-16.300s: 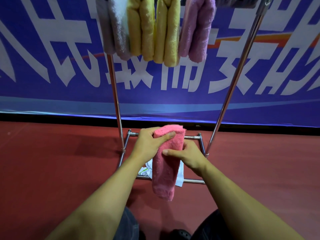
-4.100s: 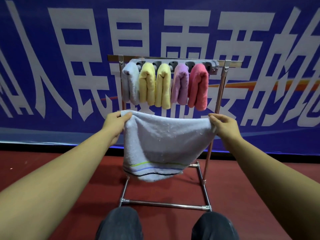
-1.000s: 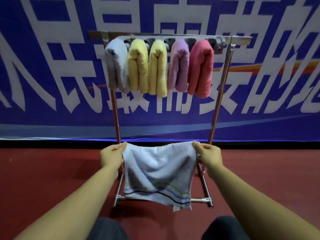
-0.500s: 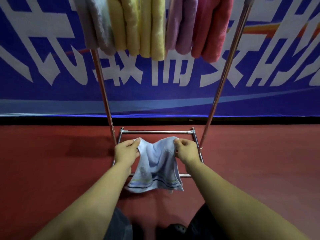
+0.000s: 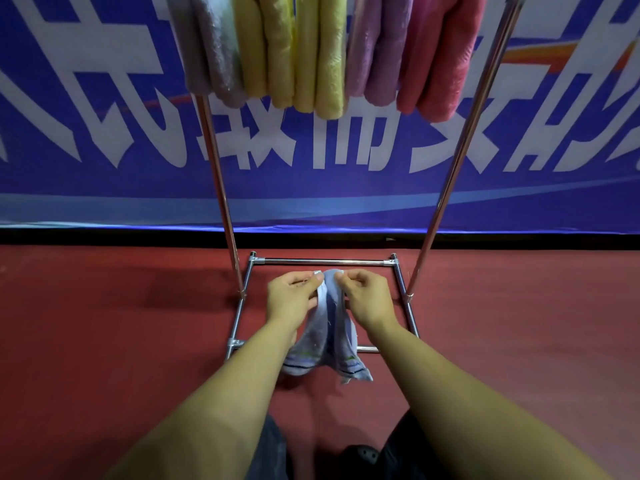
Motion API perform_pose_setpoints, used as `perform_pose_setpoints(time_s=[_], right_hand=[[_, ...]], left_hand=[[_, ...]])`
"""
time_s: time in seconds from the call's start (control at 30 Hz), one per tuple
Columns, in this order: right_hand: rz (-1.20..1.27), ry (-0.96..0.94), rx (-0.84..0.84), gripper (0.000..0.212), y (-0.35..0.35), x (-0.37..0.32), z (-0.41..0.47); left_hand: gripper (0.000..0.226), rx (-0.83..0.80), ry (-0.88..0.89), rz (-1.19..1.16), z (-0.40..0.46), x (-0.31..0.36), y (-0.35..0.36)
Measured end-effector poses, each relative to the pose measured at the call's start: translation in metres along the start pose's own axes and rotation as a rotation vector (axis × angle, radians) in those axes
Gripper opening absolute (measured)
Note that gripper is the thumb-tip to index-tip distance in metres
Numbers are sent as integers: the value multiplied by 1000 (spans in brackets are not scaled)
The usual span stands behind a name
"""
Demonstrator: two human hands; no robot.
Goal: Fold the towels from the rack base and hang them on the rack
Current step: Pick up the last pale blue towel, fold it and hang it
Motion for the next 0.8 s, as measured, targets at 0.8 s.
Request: perform_pose_setpoints(time_s=[0.8], right_hand=[[5, -218, -38, 14, -8, -30, -12]], left_hand=[[30, -258, 14, 15, -20, 25, 5]])
Point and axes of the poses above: each hand's wrist, its own z-axis towards the middle knuckle, its own y-axis out of the palm, x = y × z, the point moved 4 cm from there along z, towards the middle knuckle, and after that the axes turned 14 degrees about z, right-handed, at the moved point
